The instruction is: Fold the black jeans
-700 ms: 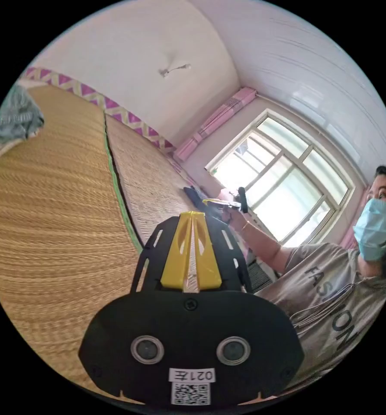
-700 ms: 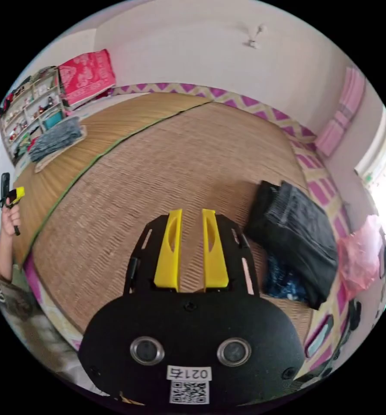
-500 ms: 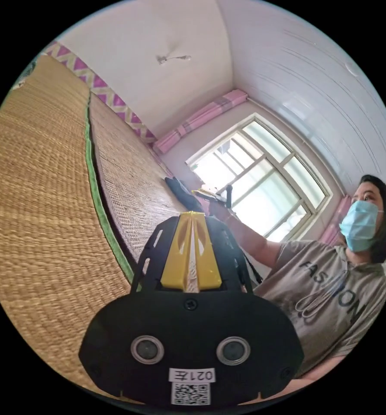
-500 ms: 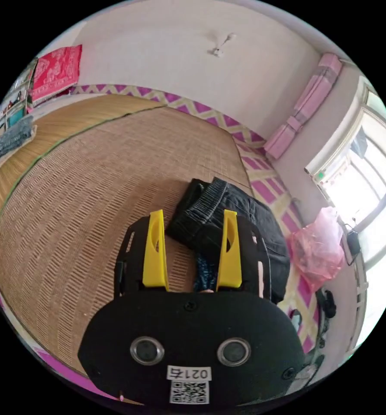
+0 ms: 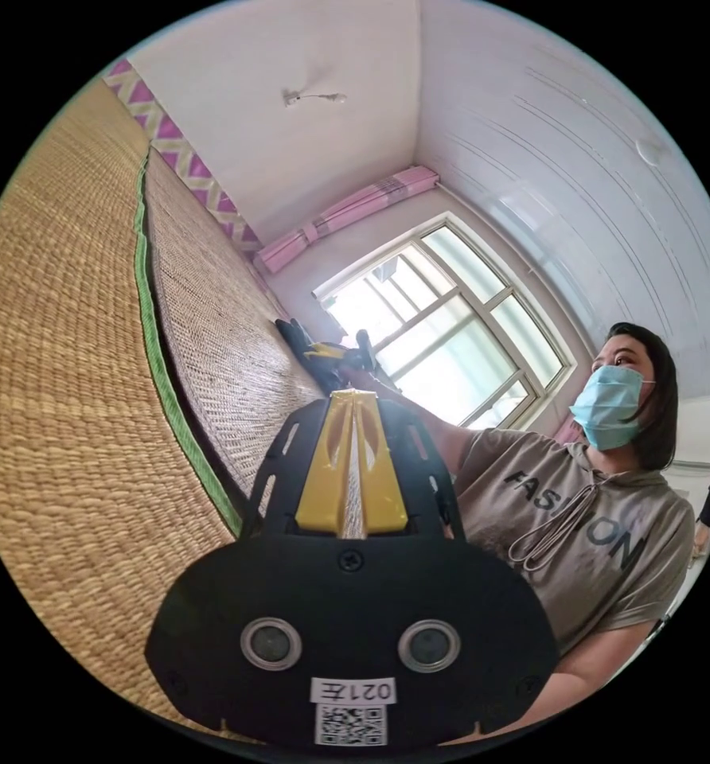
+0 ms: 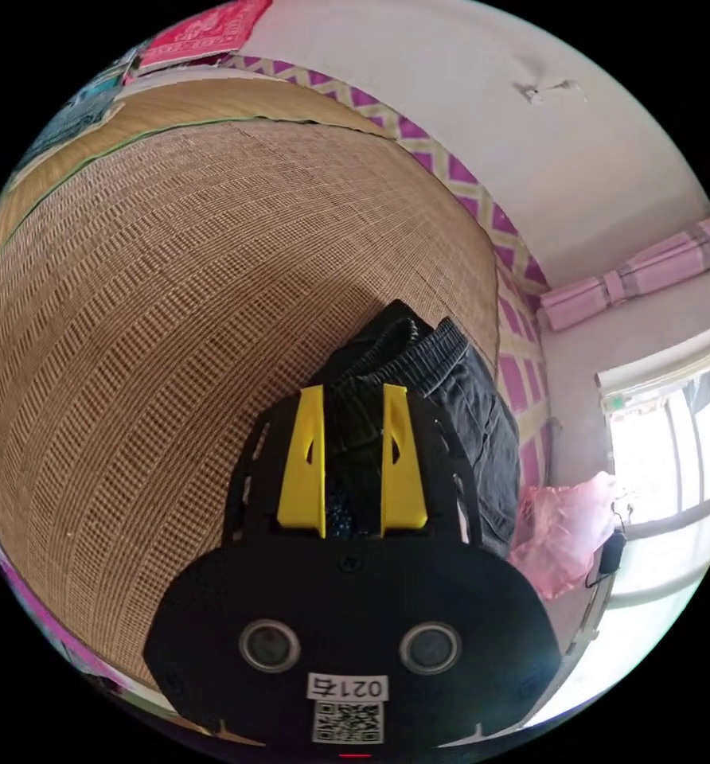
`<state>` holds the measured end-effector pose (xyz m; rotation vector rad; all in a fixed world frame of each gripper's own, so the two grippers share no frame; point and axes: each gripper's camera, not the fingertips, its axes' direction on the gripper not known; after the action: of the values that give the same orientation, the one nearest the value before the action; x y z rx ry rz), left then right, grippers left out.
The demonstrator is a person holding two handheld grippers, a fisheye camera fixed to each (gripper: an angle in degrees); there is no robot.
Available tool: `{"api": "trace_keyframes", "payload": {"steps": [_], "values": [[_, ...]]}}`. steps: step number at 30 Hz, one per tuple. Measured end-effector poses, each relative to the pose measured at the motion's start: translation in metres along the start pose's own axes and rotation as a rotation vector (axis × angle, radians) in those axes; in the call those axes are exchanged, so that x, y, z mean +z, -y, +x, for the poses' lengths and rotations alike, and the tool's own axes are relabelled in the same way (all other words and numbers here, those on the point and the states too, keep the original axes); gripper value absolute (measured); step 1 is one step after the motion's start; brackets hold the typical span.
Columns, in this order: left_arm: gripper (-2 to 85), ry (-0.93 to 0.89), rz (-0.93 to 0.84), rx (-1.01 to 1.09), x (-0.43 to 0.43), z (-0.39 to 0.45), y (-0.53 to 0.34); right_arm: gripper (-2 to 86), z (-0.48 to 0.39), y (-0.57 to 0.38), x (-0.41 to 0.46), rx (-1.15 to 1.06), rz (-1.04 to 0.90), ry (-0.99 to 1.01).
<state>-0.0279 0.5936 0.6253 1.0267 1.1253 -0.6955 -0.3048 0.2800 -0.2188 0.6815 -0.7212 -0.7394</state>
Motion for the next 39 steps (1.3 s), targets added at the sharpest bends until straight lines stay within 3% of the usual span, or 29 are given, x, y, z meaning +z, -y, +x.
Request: {"api": "trace_keyframes", "payload": {"steps": [4, 8, 12, 15, 23, 27, 29, 33, 39], "values": [[-0.9, -0.003, 0.002, 0.004, -0.005, 0.007, 0.016, 12.0, -0.011, -0.010, -0.018, -0.130, -0.031, 0.007], [-0.9, 0.005, -0.009, 0.007, -0.009, 0.013, 0.030, 11.7, -0.035, -0.026, 0.002, -0.252, -0.085, -0.156], [-0.9, 0.002, -0.004, -0.001, -0.019, 0.017, 0.045, 9.5, -0.025, -0.038, 0.016, -0.220, -0.070, -0.180], [-0.9, 0.004, -0.004, -0.005, -0.027, 0.021, 0.057, 6.0, 0.023, -0.053, 0.008, -0.051, -0.009, -0.025], [-0.9, 0.003, 0.008, -0.024, -0.053, 0.028, 0.089, 4.8, 0.239, -0.174, -0.037, 0.727, 0.349, 0.528], [-0.9, 0.007, 0.002, -0.022, -0.067, 0.036, 0.107, 4.6, 0.276, -0.181, -0.102, 0.699, 0.405, 0.487], [-0.9, 0.010, 0.001, -0.018, -0.073, 0.040, 0.115, 4.3, 0.264, -0.158, -0.164, 0.572, 0.415, 0.410], [-0.9, 0.047, -0.025, 0.009, -0.085, 0.055, 0.135, 3.3, 0.191, -0.115, -0.253, 0.406, 0.481, 0.456], [-0.9, 0.114, 0.004, 0.069, -0.112, 0.117, 0.163, 4.6, -0.068, -0.014, -0.298, 0.133, 0.502, 0.692]]}}
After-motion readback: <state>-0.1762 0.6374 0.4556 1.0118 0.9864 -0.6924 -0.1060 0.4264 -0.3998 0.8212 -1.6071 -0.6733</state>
